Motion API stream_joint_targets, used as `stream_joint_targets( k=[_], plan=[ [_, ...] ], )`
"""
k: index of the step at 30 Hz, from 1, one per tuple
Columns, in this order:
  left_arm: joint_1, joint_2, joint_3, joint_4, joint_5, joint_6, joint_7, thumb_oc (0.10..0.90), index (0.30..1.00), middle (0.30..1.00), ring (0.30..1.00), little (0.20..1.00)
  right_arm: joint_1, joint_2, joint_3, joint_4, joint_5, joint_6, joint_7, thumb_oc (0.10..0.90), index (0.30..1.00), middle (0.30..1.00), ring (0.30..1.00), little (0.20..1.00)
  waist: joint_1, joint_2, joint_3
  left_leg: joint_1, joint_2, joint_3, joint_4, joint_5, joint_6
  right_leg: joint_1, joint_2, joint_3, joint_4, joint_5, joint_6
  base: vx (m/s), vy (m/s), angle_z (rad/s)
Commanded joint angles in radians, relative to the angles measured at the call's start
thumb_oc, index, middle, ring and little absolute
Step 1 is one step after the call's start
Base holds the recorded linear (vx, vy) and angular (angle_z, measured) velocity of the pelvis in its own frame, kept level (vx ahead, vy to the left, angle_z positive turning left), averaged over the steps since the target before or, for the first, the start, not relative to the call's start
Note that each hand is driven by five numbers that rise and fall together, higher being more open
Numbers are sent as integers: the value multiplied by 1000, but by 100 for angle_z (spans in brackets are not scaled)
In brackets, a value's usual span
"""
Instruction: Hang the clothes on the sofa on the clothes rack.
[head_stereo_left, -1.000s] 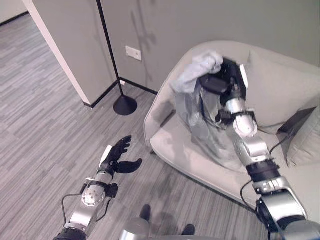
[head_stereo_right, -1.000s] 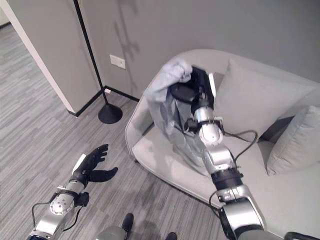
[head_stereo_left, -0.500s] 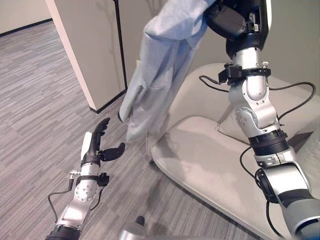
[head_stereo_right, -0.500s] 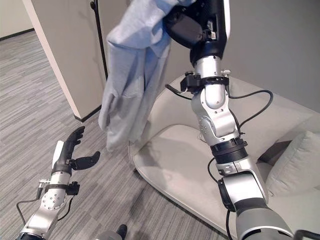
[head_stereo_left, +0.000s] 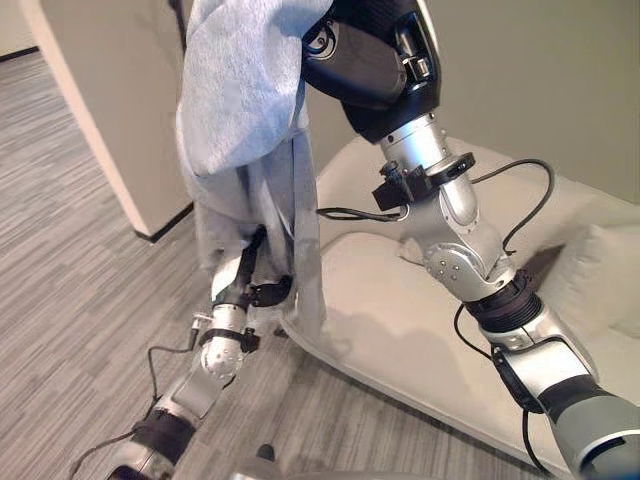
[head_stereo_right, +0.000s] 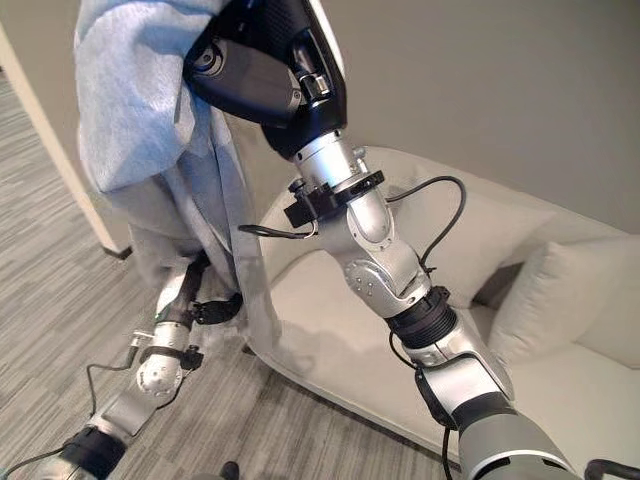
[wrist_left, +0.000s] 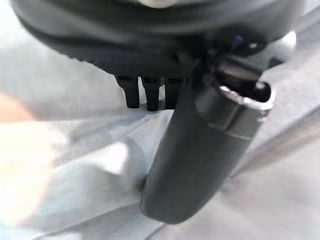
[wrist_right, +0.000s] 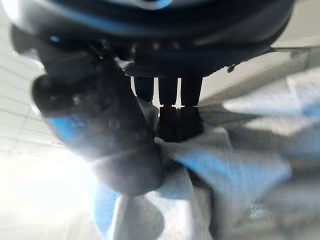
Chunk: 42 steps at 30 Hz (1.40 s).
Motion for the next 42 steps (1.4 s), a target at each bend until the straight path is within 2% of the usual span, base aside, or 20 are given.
stream_joint_targets(
  k=[1,3,7,8,9,13,14,22,27,31,32,33,34,35,38,39,40,41,42],
  plan=[
    [-169,-15,28,99,79,-5,132,800,900,900,900,900,-49,7,-62,-105,86,-169,59,400,300,300,300,300,-4,0,-101,-80,-40,-10,16,-26,28,146,29,-74,80,-191,-7,0,13,-20],
    [-199,-17,43,138,111,31,179,800,900,900,900,900,4,-14,-52,-171,139,-185,116,400,300,300,300,300,-25,-2,-103,-77,-34,4,15,-29,29,137,29,-60,89,-188,-4,7,8,-19],
    [-211,-20,79,174,89,45,210,800,900,900,900,900,67,-9,-61,-231,172,-203,148,400,300,300,300,300,-47,-2,-107,-70,-26,23,14,-34,31,126,31,-38,90,-183,-2,3,-4,-15],
    [-211,-20,79,174,89,45,210,478,418,418,418,418,68,-9,-61,-232,172,-203,147,400,300,300,300,300,-47,-2,-108,-70,-25,24,13,-34,31,126,31,-37,90,-183,-2,12,0,-22],
    [-206,-18,90,173,80,41,213,400,300,300,300,300,71,-12,-59,-238,175,-207,151,400,300,300,300,300,-51,-2,-109,-68,-24,29,13,-35,31,124,32,-33,90,-182,-2,6,-6,-11],
    [-187,-6,148,158,9,28,229,400,300,300,300,300,79,-34,-54,-250,177,-208,150,400,300,300,300,300,-69,1,-111,-60,-12,49,13,-37,29,117,38,-7,90,-182,-3,-7,-21,-13],
    [-172,-8,187,136,-37,19,244,400,300,300,300,300,82,-50,-51,-250,180,-205,147,400,300,300,300,300,-73,1,-111,-57,-5,54,14,-35,26,116,41,0,89,-184,-6,-9,-25,-18],
    [-113,2,284,9,-86,7,274,400,300,300,300,300,91,-84,-49,-252,172,-187,125,400,300,300,300,300,-66,0,-113,-62,9,53,14,-19,11,121,57,-1,78,-193,-16,-26,-63,-7],
    [-74,44,400,-90,-103,16,321,400,300,300,300,300,101,-95,-52,-258,189,-177,124,400,300,300,300,300,-47,6,-110,-77,18,38,15,4,-8,127,73,-18,71,-203,-29,-34,-84,2],
    [-14,98,546,-217,-84,34,385,400,300,300,300,300,139,-99,-60,-266,204,-155,140,400,300,300,300,300,-8,13,-94,-101,23,11,15,35,-29,137,89,-45,60,-213,-41,-47,-104,11],
    [23,114,595,-258,-68,36,402,400,300,300,300,300,143,-120,-55,-271,216,-144,157,400,300,300,300,300,16,18,-80,-118,23,-5,14,54,-39,140,96,-58,49,-210,-45,-47,-76,22],
    [26,112,597,-262,-67,37,401,400,300,300,300,300,143,-120,-54,-271,217,-144,158,400,300,300,300,300,14,19,-81,-118,23,-7,14,55,-40,141,97,-60,47,-209,-46,-83,-96,33],
    [67,113,623,-310,-54,31,395,400,300,300,300,300,148,-144,-58,-276,221,-137,171,400,300,300,300,300,36,27,-60,-141,20,-27,13,73,-49,143,102,-75,28,-202,-47,-54,-38,31],
    [69,111,625,-313,-53,32,394,400,300,300,300,300,148,-145,-57,-276,222,-137,172,400,300,300,300,300,34,29,-60,-141,20,-30,13,74,-50,144,103,-77,25,-201,-47,-97,-42,29],
    [138,110,650,-387,-22,5,364,400,300,300,300,300,162,-180,-71,-272,214,-132,194,400,300,300,300,300,74,60,-5,-201,9,-69,14,113,-75,133,100,-125,11,-193,-48,-197,15,40],
    [145,89,646,-413,-20,-23,345,400,300,300,300,300,198,-215,-96,-256,184,-135,188,400,300,300,300,300,79,85,33,-247,0,-61,17,131,-85,111,84,-185,10,-179,-47,-240,65,53],
    [144,88,645,-413,-20,-23,345,400,300,300,300,300,200,-217,-97,-258,184,-135,187,400,300,300,300,300,77,86,33,-248,-2,-65,17,132,-85,111,84,-189,10,-180,-47,-261,141,96],
    [154,76,647,-441,-17,-44,329,400,300,300,300,300,266,-265,-122,-252,149,-139,185,400,300,300,300,300,53,99,47,-234,28,41,18,105,-75,94,58,-236,12,-179,-42,-111,123,127],
    [180,73,654,-451,-9,-50,325,400,300,300,300,300,308,-278,-137,-256,141,-140,189,400,300,300,300,300,44,103,50,-218,49,72,29,87,-67,86,45,-252,14,-171,-38,-108,126,165]
  ],
)
